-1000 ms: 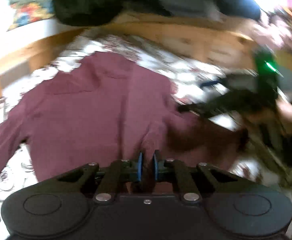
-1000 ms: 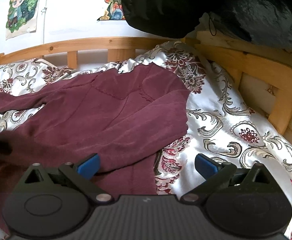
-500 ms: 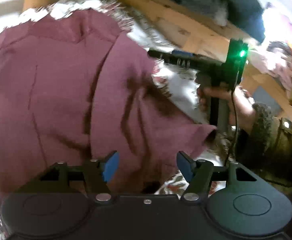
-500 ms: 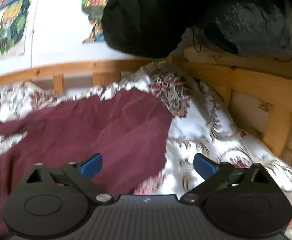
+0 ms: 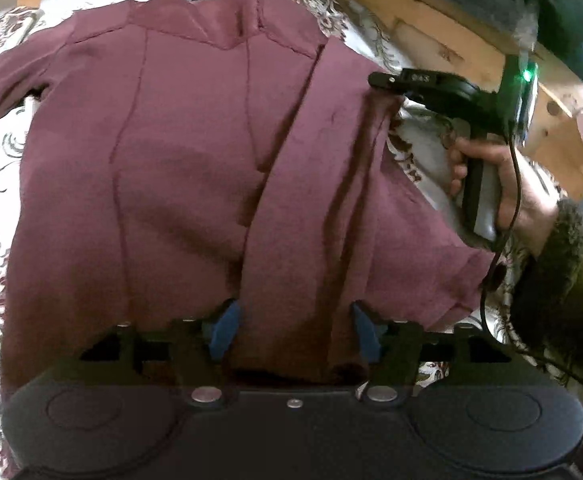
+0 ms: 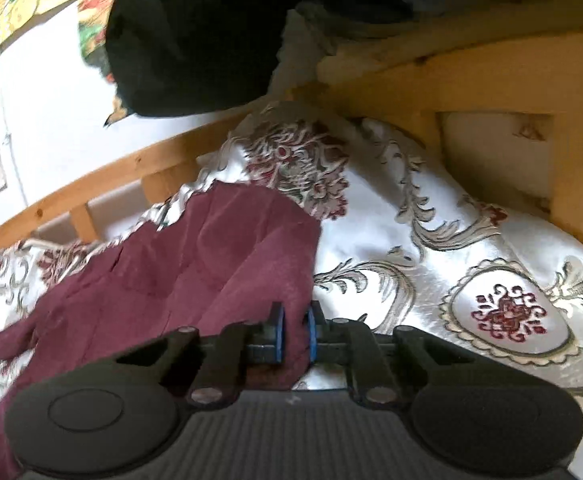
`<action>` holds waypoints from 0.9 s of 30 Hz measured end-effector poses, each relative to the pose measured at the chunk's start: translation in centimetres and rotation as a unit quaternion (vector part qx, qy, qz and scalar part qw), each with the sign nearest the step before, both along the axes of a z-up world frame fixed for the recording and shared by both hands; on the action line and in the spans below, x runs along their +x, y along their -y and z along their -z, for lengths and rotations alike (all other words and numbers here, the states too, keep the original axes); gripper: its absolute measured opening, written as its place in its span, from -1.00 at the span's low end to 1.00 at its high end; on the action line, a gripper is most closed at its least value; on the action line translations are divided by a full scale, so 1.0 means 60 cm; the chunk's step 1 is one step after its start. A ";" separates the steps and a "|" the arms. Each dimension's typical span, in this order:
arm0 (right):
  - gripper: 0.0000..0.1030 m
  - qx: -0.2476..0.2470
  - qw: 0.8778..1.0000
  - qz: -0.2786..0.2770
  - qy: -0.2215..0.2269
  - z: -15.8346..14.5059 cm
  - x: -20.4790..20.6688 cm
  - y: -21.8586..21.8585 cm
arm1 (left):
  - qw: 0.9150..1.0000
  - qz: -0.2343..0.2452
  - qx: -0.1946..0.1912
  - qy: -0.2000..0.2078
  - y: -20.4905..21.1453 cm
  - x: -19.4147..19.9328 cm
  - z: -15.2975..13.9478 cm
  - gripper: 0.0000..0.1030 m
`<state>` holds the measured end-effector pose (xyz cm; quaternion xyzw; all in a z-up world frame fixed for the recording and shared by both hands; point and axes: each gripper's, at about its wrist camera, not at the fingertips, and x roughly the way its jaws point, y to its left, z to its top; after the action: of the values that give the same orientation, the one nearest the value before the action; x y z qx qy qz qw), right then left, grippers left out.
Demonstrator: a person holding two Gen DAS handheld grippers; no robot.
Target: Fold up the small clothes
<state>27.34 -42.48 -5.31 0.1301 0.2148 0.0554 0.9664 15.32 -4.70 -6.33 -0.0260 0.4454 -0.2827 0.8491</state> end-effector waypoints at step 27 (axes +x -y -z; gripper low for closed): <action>0.99 -0.117 0.991 -0.066 -0.019 -0.034 -0.148 -0.160 | 0.872 -0.473 0.041 0.115 -0.456 0.017 -0.121 0.98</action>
<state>18.47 -32.87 -3.30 0.0032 0.2464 0.0910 0.9649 16.32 22.65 0.94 -0.1663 0.2900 0.1707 0.9269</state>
